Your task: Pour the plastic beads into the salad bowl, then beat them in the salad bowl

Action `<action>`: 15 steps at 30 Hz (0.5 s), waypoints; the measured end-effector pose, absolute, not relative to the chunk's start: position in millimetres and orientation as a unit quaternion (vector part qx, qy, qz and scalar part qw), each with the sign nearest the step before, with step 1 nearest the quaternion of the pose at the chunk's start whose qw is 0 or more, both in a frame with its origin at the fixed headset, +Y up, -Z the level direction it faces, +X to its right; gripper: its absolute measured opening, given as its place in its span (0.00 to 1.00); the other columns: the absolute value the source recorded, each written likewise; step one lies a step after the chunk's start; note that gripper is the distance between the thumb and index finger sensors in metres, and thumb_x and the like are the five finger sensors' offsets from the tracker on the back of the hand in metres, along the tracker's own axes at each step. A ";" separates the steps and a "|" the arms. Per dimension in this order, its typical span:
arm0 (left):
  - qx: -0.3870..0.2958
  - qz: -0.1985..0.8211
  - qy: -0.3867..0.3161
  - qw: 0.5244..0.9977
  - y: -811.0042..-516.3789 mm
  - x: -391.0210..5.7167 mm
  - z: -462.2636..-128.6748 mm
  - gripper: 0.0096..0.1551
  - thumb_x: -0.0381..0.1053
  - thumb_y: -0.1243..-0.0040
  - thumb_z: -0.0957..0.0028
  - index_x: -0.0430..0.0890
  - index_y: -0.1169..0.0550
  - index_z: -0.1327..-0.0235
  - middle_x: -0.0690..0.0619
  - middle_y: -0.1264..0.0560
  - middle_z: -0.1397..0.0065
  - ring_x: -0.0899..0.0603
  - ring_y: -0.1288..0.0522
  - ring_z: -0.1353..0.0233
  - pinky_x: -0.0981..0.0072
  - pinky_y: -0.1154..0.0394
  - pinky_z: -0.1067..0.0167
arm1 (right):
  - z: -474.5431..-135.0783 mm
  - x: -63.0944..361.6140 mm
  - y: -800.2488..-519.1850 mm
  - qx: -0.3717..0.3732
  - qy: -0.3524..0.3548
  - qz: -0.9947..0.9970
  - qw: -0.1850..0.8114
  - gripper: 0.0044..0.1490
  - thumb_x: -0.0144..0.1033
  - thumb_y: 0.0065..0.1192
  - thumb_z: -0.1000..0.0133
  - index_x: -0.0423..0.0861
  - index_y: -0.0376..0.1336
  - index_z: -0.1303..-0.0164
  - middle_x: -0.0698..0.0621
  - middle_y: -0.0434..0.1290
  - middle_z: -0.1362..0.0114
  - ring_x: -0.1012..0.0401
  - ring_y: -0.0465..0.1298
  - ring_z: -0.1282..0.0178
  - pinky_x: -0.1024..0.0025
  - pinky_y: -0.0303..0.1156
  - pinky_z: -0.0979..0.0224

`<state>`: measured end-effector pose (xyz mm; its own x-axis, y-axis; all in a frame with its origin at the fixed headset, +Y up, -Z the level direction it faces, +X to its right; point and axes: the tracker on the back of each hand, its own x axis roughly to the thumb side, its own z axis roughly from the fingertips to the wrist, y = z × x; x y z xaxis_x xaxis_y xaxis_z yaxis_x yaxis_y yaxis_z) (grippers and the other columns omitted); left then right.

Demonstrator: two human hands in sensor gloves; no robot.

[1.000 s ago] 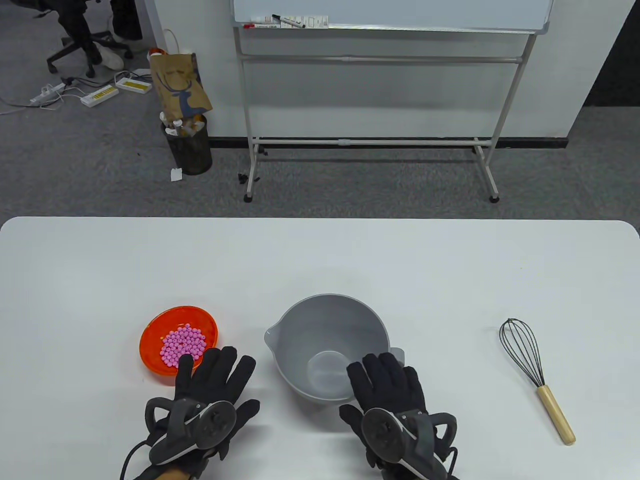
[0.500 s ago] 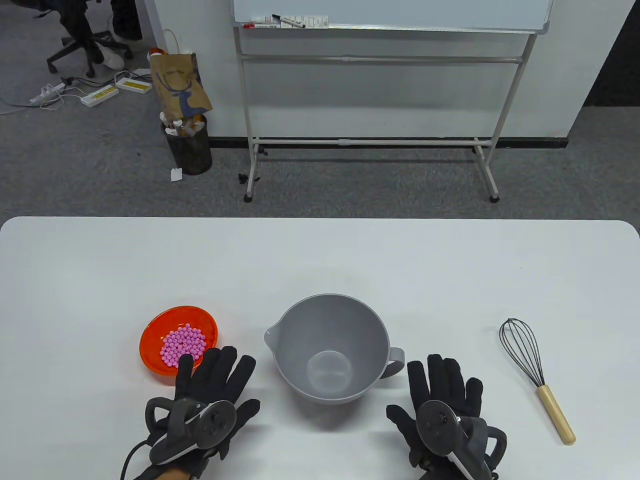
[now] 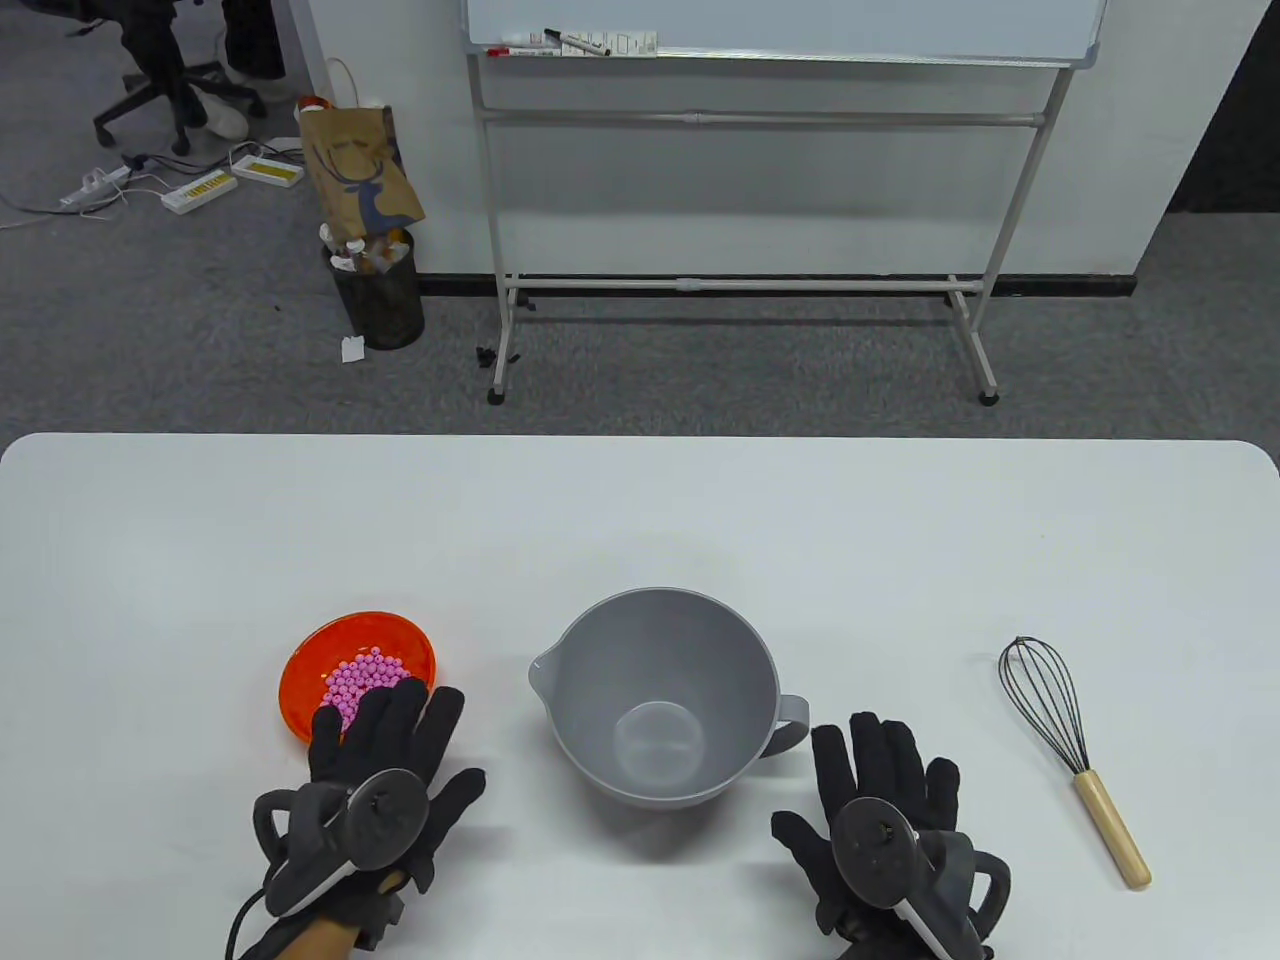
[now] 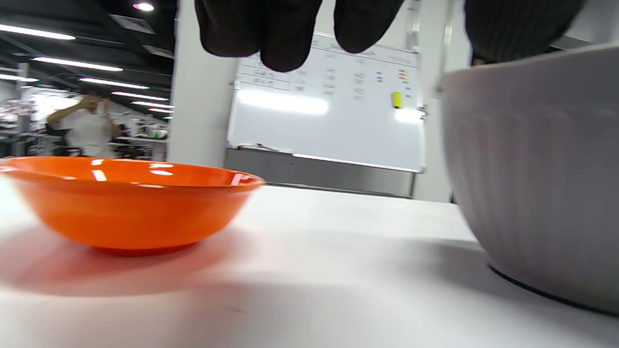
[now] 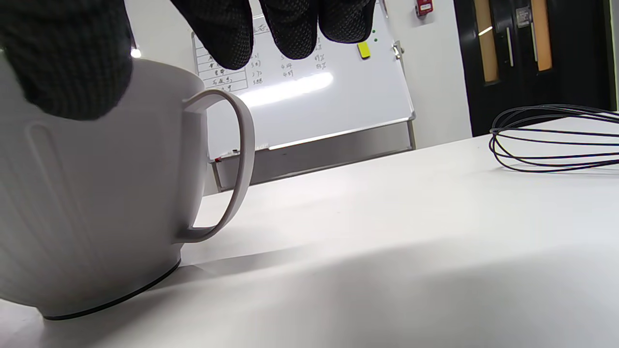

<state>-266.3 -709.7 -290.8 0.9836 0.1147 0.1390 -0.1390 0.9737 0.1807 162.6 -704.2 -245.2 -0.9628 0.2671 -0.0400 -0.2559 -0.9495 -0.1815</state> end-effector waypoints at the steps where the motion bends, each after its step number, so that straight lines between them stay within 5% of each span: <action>1: 0.096 0.077 -0.043 0.991 -708.7 -275.0 -294.9 0.45 0.75 0.47 0.50 0.59 0.39 0.20 0.46 0.38 0.13 0.35 0.37 0.16 0.26 0.51 0.26 | -244.8 162.6 -703.9 -0.031 -0.089 0.987 0.133 0.55 0.67 0.68 0.55 0.60 0.52 0.19 0.52 0.50 0.11 0.50 0.50 0.07 0.36 0.40 0.15; 9: 0.065 0.146 0.135 0.978 -707.6 -345.5 -326.7 0.47 0.73 0.41 0.50 0.54 0.37 0.20 0.43 0.35 0.15 0.34 0.29 0.22 0.27 0.46 0.28 | -245.7 165.4 -704.1 -0.031 -0.086 0.986 0.142 0.55 0.67 0.68 0.55 0.59 0.52 0.20 0.52 0.50 0.11 0.50 0.50 0.07 0.36 0.40 0.15; 15: -0.008 0.153 0.249 0.956 -724.9 -379.6 -346.8 0.52 0.73 0.39 0.51 0.42 0.36 0.24 0.43 0.19 0.33 0.46 0.14 0.51 0.39 0.29 0.35 | -247.9 164.8 -704.9 -0.029 -0.081 0.986 0.144 0.54 0.67 0.68 0.55 0.59 0.52 0.19 0.52 0.51 0.11 0.50 0.51 0.08 0.36 0.41 0.15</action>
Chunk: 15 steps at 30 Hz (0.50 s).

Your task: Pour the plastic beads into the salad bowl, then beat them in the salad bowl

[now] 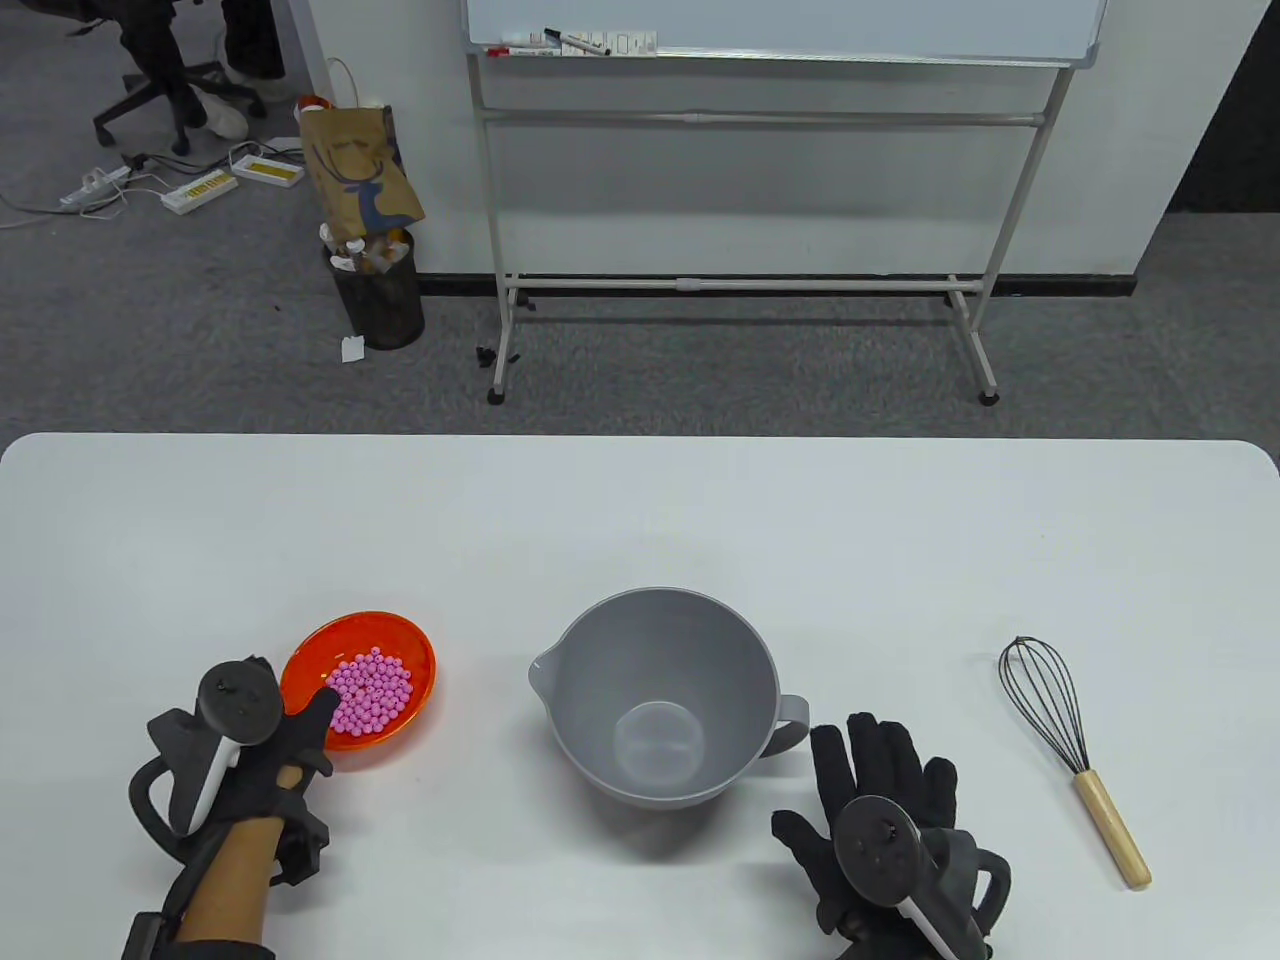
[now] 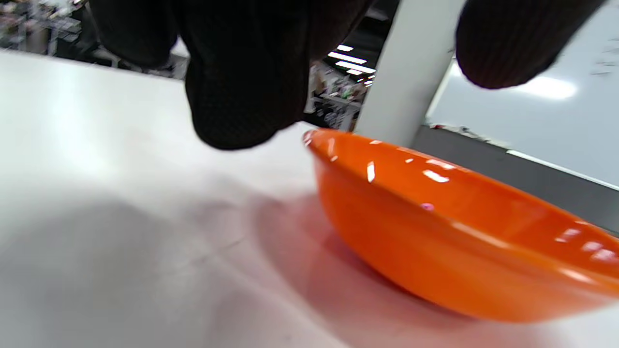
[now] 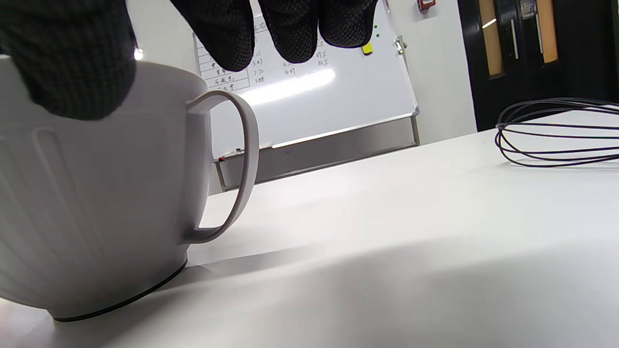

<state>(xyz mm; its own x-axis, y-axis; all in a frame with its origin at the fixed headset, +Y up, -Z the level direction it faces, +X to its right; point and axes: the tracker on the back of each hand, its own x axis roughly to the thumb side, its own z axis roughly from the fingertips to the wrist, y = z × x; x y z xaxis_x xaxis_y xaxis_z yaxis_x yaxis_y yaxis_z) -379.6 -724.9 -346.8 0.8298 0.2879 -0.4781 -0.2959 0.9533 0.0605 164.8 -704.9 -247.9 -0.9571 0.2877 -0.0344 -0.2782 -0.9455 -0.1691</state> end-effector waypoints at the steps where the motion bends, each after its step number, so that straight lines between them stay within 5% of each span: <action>1: -0.023 0.166 0.260 0.951 -730.1 -382.6 -350.0 0.52 0.73 0.39 0.51 0.41 0.35 0.24 0.45 0.17 0.36 0.47 0.14 0.55 0.41 0.27 0.37 | -248.1 165.3 -704.5 -0.031 -0.082 0.985 0.147 0.54 0.67 0.68 0.55 0.59 0.52 0.19 0.52 0.51 0.11 0.49 0.51 0.08 0.37 0.42 0.15; 9: -0.076 0.263 0.303 0.913 -764.3 -393.3 -359.5 0.47 0.63 0.37 0.48 0.34 0.36 0.28 0.57 0.11 0.57 0.57 0.15 0.75 0.54 0.18 0.50 | -249.6 166.8 -706.6 -0.033 -0.076 0.985 0.150 0.54 0.67 0.68 0.55 0.59 0.53 0.20 0.51 0.52 0.11 0.49 0.52 0.08 0.37 0.42 0.15; 15: -0.061 0.321 0.301 0.896 -771.9 -395.7 -360.3 0.37 0.56 0.38 0.47 0.36 0.29 0.32 0.60 0.11 0.66 0.59 0.15 0.78 0.57 0.17 0.52 | -250.1 168.2 -706.8 -0.038 -0.076 0.984 0.154 0.54 0.66 0.68 0.55 0.59 0.53 0.20 0.51 0.52 0.11 0.49 0.53 0.08 0.37 0.42 0.15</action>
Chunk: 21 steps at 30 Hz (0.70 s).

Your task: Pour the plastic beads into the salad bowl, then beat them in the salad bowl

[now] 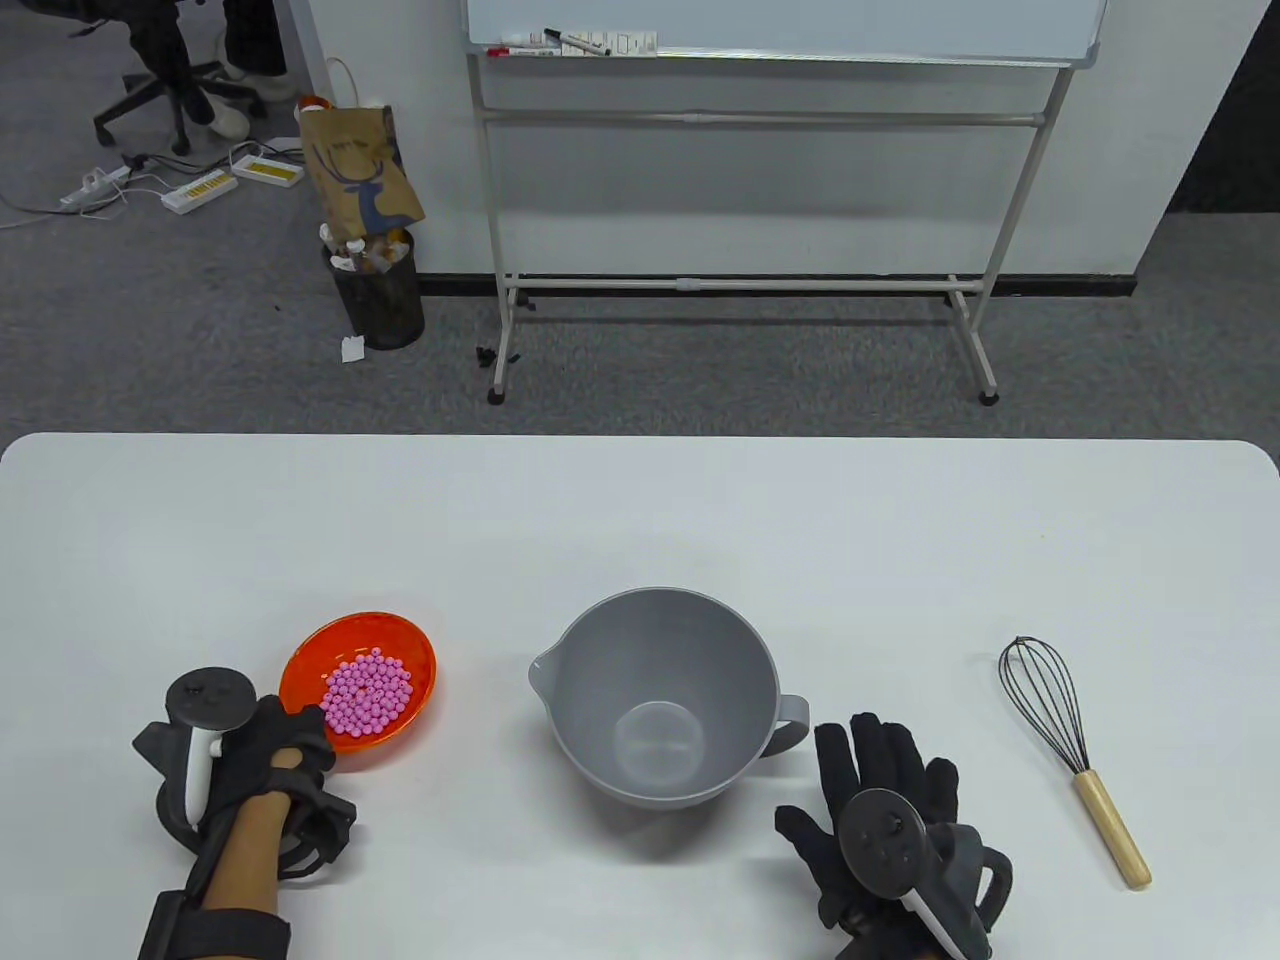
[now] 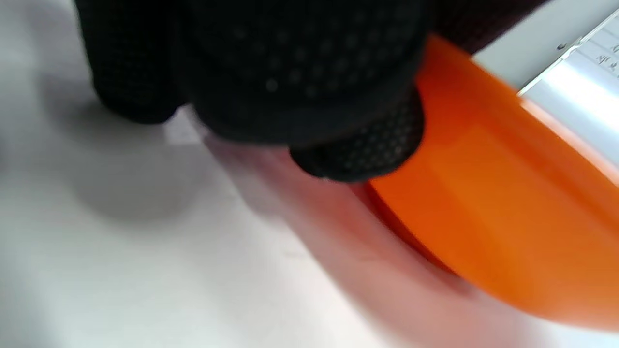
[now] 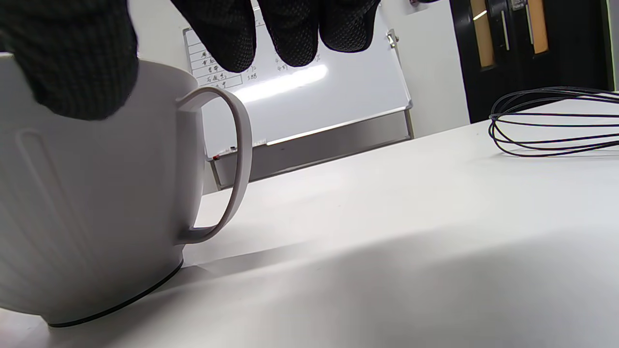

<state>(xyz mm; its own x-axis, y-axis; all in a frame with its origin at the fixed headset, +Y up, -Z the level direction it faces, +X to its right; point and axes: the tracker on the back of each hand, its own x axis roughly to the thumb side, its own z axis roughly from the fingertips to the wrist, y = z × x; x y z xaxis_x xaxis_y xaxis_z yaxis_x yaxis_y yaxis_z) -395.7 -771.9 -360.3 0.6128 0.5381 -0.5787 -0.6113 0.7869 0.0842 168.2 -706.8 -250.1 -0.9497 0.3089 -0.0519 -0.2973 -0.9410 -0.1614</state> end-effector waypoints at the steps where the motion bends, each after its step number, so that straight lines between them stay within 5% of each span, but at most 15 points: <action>1: -0.056 0.334 0.302 0.891 -772.9 -396.2 -360.0 0.35 0.56 0.38 0.48 0.36 0.28 0.33 0.60 0.11 0.67 0.59 0.15 0.78 0.57 0.17 0.52 | -250.2 168.0 -707.1 -0.038 -0.077 0.984 0.154 0.54 0.66 0.68 0.55 0.59 0.53 0.20 0.51 0.52 0.11 0.49 0.53 0.08 0.37 0.42 0.15; 11: -0.037 0.389 0.290 0.874 -769.1 -395.4 -356.4 0.34 0.54 0.39 0.48 0.37 0.29 0.34 0.55 0.11 0.69 0.59 0.14 0.78 0.58 0.17 0.51 | -251.2 169.4 -709.0 -0.046 -0.071 0.985 0.153 0.54 0.66 0.68 0.55 0.59 0.53 0.20 0.52 0.52 0.11 0.49 0.53 0.08 0.37 0.43 0.16; 21: 0.009 0.428 0.219 0.877 -712.4 -375.9 -347.5 0.34 0.54 0.37 0.49 0.36 0.27 0.35 0.54 0.11 0.73 0.59 0.15 0.81 0.59 0.16 0.54 | -250.6 168.7 -709.5 -0.049 -0.075 0.985 0.147 0.54 0.66 0.68 0.55 0.59 0.53 0.20 0.51 0.52 0.12 0.49 0.54 0.08 0.37 0.43 0.15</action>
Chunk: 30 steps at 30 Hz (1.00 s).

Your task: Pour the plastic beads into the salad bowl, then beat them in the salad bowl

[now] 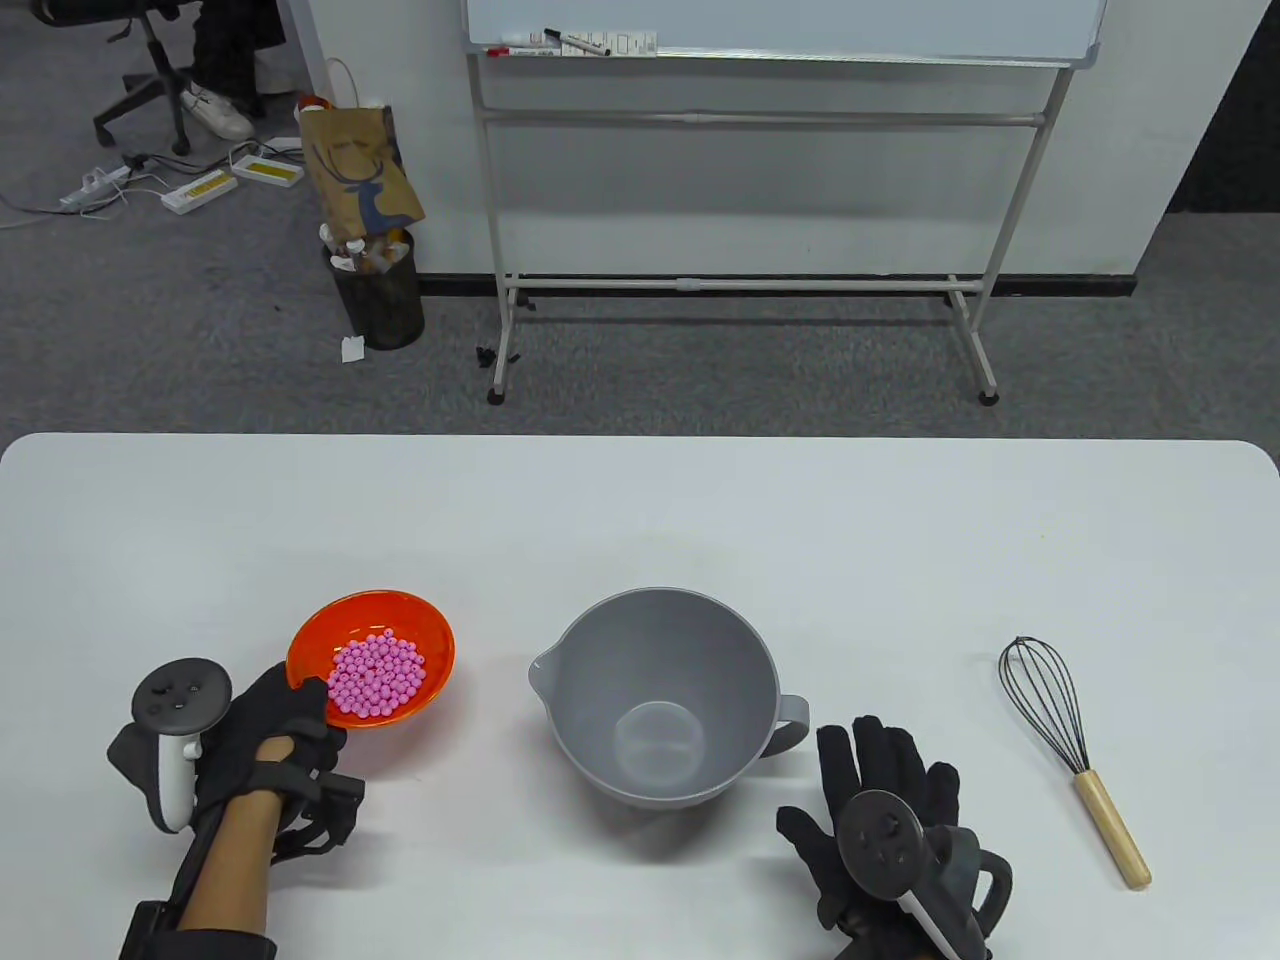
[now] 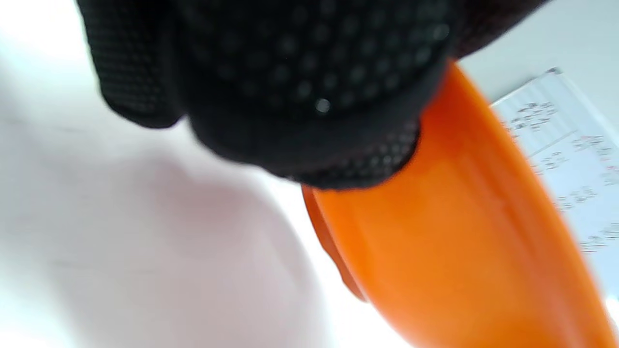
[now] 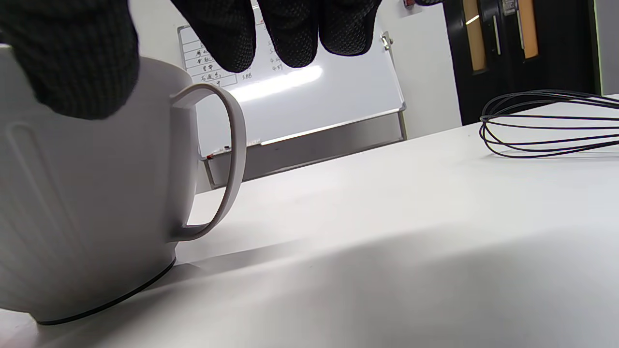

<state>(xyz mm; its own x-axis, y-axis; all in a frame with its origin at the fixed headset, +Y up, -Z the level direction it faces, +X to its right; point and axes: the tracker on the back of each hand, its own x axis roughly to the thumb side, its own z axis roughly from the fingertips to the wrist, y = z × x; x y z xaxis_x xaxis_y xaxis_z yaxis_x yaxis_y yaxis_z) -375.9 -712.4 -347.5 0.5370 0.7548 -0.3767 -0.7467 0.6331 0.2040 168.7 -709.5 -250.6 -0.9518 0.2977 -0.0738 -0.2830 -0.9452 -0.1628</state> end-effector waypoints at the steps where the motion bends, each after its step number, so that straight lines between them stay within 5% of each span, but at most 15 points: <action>1: 0.013 0.433 0.207 0.877 -703.7 -371.3 -345.8 0.34 0.54 0.37 0.48 0.35 0.27 0.36 0.54 0.11 0.74 0.59 0.15 0.81 0.60 0.15 0.55 | -250.6 169.0 -709.5 -0.050 -0.075 0.985 0.148 0.54 0.66 0.68 0.55 0.59 0.53 0.20 0.51 0.52 0.12 0.49 0.54 0.08 0.37 0.43 0.16; 11: 0.051 0.420 0.099 0.901 -631.2 -297.0 -340.4 0.34 0.54 0.35 0.49 0.34 0.25 0.37 0.54 0.11 0.76 0.59 0.15 0.83 0.60 0.15 0.56 | -248.8 172.1 -705.7 -0.059 -0.079 0.982 0.161 0.53 0.65 0.68 0.54 0.59 0.53 0.20 0.51 0.52 0.12 0.49 0.54 0.09 0.37 0.43 0.16; 18: 0.066 0.362 0.042 0.929 -613.3 -233.3 -342.1 0.34 0.54 0.33 0.50 0.35 0.24 0.37 0.54 0.11 0.77 0.59 0.15 0.84 0.60 0.15 0.56 | -248.4 172.3 -705.9 -0.055 -0.080 0.981 0.166 0.53 0.65 0.68 0.54 0.59 0.53 0.20 0.51 0.52 0.12 0.49 0.54 0.09 0.37 0.43 0.16; 30: 0.251 0.032 -0.101 0.962 -610.8 -136.7 -314.9 0.32 0.54 0.32 0.51 0.41 0.24 0.36 0.55 0.11 0.77 0.57 0.15 0.83 0.61 0.15 0.53 | -247.5 170.9 -706.1 -0.054 -0.079 0.982 0.163 0.53 0.65 0.68 0.54 0.59 0.53 0.20 0.52 0.53 0.12 0.49 0.54 0.09 0.37 0.43 0.16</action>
<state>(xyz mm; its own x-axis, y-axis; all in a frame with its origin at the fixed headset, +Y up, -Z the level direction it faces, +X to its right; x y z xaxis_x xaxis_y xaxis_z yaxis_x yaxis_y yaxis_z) -136.7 -610.8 -314.9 0.9774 0.0097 0.2111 -0.1116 0.8720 0.4766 170.9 -706.1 -247.5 -0.9411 0.3283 -0.0811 -0.3113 -0.9346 -0.1720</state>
